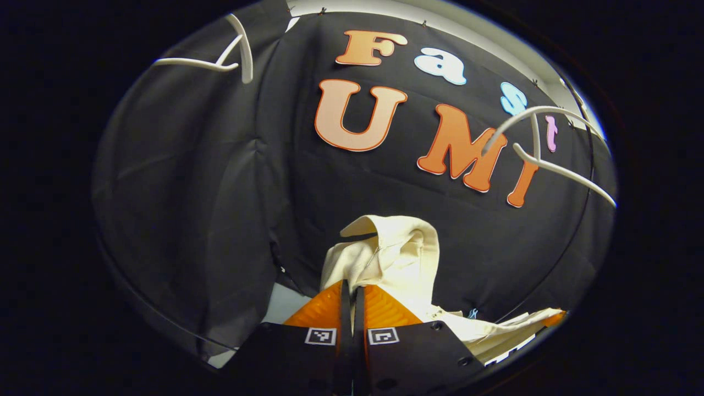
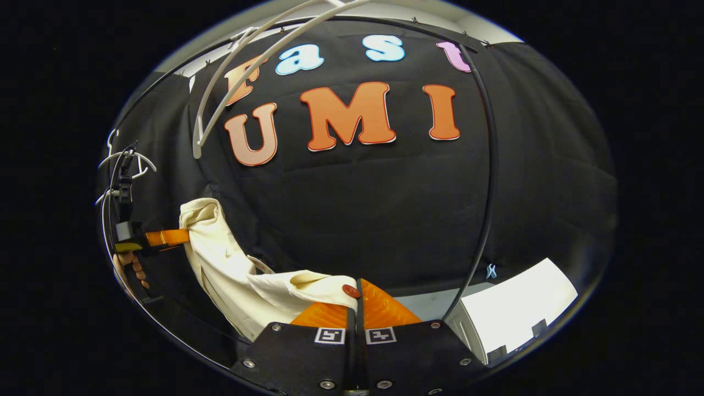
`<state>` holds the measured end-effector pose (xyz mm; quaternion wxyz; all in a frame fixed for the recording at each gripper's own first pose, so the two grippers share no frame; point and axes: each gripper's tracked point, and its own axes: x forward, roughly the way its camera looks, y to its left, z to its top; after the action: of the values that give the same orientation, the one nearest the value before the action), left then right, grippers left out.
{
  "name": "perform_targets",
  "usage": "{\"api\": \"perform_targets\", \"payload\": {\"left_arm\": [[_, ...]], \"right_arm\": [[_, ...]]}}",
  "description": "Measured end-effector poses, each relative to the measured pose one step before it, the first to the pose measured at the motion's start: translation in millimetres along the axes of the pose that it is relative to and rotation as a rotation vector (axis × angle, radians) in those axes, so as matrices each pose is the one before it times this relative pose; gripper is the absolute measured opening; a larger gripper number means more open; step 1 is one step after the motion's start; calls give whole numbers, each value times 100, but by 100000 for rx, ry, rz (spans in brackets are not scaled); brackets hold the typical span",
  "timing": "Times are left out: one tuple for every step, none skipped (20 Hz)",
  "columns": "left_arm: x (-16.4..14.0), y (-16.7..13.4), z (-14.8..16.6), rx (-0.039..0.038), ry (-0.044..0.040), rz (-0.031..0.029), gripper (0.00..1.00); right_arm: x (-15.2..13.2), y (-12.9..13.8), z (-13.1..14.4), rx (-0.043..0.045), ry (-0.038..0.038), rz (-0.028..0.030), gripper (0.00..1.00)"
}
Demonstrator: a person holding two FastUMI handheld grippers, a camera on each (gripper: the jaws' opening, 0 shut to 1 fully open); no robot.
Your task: Grasp the clothes on the hanger with both hands and then place them into the laundry hamper below.
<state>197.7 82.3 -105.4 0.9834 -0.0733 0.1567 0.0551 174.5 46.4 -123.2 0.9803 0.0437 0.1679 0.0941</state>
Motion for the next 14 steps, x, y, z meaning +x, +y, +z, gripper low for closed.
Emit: {"api": "perform_targets", "payload": {"left_arm": [[-229, -226, -344, -68, 1346, -1136, 7], [-388, -320, -340, 410, 661, -1438, 7], [-371, -408, -230, 1481, 504, -1689, 7], [-179, -531, -413, 1687, 467, -1884, 7], [-257, -614, -358, 1807, 772, -1809, 7], [-280, -810, -536, 1766, 736, -2235, 7], [-190, -1058, -199, 1745, 625, -2591, 7], [-263, -1081, -131, 1833, 636, -3018, 7], [-132, -1236, -196, 2027, 742, -3179, 7], [-105, -1303, -121, 2298, 776, -3267, 7], [54, -1235, -90, 2397, 488, -3018, 7], [67, -1331, -211, 2357, 675, -3073, 7], [141, -1174, -193, 2136, 598, -2770, 7], [117, -836, -191, 1795, 779, -2595, 7]], "right_arm": [[108, 294, -222, 385, 310, 336, 0], [65, 263, -200, 345, 190, 293, 0], [35, 273, -84, 188, 105, 432, 0], [112, 217, -61, 35, 129, 273, 0], [77, 251, -120, -100, 162, 412, 0], [139, 281, -172, -72, 315, 340, 0], [5, 303, -113, 143, 199, 461, 0], [49, 267, -101, 201, 183, 395, 0], [-87, 130, -145, 214, 68, 226, 0], [38, 216, -75, 117, 145, 271, 0], [-61, 148, -89, 54, 146, 203, 0], [25, 106, -131, 19, 186, 183, 0], [2, 43, -224, 47, 170, -30, 0], [-92, -16, -124, 135, 165, -2, 0]]}}
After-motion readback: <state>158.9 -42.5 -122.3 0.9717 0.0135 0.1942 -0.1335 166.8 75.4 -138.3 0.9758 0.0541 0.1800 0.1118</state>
